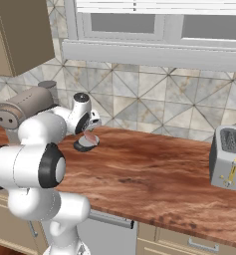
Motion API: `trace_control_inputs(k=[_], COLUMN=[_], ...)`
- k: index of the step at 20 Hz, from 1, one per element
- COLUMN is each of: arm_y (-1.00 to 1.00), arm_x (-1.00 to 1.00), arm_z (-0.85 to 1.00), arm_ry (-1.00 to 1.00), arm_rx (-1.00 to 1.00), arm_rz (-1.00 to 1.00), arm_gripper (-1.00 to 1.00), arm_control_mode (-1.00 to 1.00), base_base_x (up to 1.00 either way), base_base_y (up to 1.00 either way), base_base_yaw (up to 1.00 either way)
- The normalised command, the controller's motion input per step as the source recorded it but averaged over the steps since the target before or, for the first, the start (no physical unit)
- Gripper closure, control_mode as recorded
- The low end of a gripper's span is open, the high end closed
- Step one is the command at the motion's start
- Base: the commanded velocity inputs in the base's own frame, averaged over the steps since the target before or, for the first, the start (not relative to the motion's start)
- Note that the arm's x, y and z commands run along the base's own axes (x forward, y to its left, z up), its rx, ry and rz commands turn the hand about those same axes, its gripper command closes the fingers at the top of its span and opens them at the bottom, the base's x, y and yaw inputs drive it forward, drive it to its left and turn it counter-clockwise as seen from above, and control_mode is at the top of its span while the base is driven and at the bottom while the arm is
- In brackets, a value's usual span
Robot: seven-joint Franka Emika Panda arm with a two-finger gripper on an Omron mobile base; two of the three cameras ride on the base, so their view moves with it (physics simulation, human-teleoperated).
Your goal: Take the steak from the fridge and place it on the digital scale on the counter by the fridge. Wait a few seconds for a reading, then move it to the plate on the dining counter.
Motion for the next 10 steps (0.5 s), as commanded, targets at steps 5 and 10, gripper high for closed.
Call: trace_control_inputs(k=[5, 10], arm_y=[0.00, 0.00], arm_x=[0.03, 0.05], arm_z=[0.00, 0.00], arm_ry=[0.00, 0.00], arm_rx=[0.00, 0.00], arm_rz=[0.00, 0.00], arm_gripper=[-1.00, -1.00], arm_control_mode=[-1.00, -1.00], base_base_x=[0.00, 0.00], base_base_y=[0.00, 0.00], base_base_yaw=[0.00, 0.00])
